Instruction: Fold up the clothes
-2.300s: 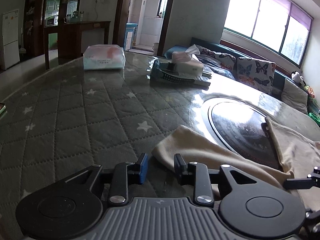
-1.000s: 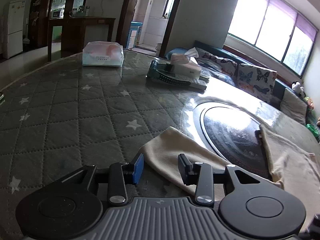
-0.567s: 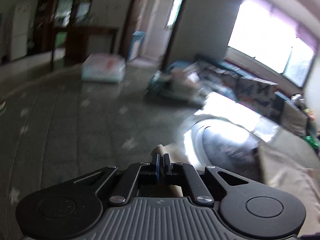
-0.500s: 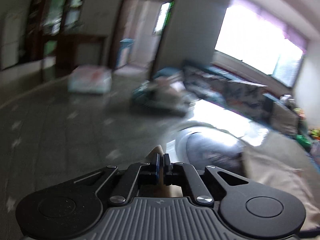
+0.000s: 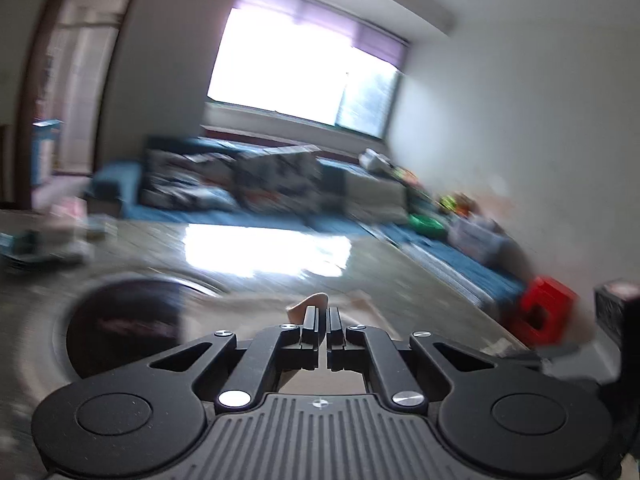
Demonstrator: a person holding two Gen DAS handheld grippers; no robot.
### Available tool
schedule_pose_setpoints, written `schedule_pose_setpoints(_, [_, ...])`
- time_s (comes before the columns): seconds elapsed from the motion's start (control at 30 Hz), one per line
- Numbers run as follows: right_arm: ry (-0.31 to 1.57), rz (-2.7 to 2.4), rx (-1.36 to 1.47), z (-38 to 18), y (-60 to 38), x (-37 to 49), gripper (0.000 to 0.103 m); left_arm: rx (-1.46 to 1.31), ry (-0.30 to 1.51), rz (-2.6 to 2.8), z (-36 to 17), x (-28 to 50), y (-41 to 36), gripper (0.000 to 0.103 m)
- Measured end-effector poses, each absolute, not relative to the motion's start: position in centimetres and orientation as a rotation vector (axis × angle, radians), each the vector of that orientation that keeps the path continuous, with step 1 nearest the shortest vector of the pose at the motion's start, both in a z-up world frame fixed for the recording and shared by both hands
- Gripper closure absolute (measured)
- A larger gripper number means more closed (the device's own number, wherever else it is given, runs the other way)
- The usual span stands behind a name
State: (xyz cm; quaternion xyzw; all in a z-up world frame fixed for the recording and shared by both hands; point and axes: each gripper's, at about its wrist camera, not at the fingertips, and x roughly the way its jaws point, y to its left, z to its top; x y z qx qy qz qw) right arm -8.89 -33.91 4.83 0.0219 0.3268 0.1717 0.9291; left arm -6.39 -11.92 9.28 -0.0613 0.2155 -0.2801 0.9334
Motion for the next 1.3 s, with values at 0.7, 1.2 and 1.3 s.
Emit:
schedule_pose_setpoints(0.7, [0.819,0.371,0.146,0.5,-33.3,-7.5,0.067,0.154,0.578,-0.424,3.9,-9.6,-4.1,0.070])
schedule_pose_setpoints(1.2, [0.704,0.352,-0.013,5.3,-30.5,-7.4,0.100,0.118,0.601,-0.416,1.6,-9.0,-4.2,0.064])
schedule_pose_setpoints(1.3, [0.600,0.374,-0.080,8.9,-29.1,-7.2,0.100,0.140,0.601,-0.407,1.3,-8.9,-4.6,0.064])
